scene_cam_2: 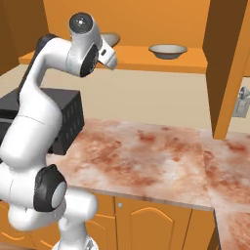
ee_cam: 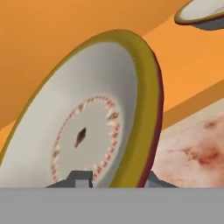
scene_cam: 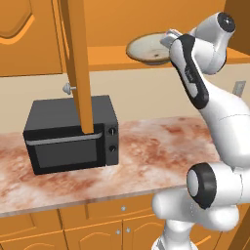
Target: Take the smaller bowl and place it next to the appetizer plate on the dining counter , and place the larger bowl next to the plate with cooked food.
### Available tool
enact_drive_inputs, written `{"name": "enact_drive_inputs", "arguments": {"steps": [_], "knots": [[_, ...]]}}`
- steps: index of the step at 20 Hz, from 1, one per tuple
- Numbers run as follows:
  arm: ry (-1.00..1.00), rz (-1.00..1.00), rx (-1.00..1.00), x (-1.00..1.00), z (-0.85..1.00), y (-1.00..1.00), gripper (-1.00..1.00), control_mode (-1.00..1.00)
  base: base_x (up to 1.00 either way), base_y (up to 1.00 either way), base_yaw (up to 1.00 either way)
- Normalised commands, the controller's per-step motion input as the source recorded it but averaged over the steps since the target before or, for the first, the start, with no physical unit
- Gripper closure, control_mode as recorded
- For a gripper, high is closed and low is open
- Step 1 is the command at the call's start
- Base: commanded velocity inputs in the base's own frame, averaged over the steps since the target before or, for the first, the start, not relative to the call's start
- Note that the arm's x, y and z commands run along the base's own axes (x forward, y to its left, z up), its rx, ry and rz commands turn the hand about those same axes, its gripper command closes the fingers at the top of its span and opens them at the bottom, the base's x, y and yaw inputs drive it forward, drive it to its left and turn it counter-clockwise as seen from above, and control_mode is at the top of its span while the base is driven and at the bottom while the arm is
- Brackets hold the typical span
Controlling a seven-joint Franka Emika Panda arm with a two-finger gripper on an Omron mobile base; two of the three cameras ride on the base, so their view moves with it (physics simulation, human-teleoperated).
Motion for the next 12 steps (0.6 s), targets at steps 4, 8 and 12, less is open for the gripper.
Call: {"name": "enact_drive_inputs", "arguments": {"steps": [4, 8, 12], "knots": [[-0.23, 0.1, 0.0, -1.0, 0.01, -0.01, 1.0, -1.0, 0.0, 0.0, 0.0], [-0.02, 0.05, 0.0, -1.0, 0.0, -0.01, 1.0, -1.0, 0.0, 0.0, 0.0], [0.0, 0.1, 0.0, -1.0, 0.0, 0.0, 1.0, -1.0, 0.0, 0.0, 0.0]]}}
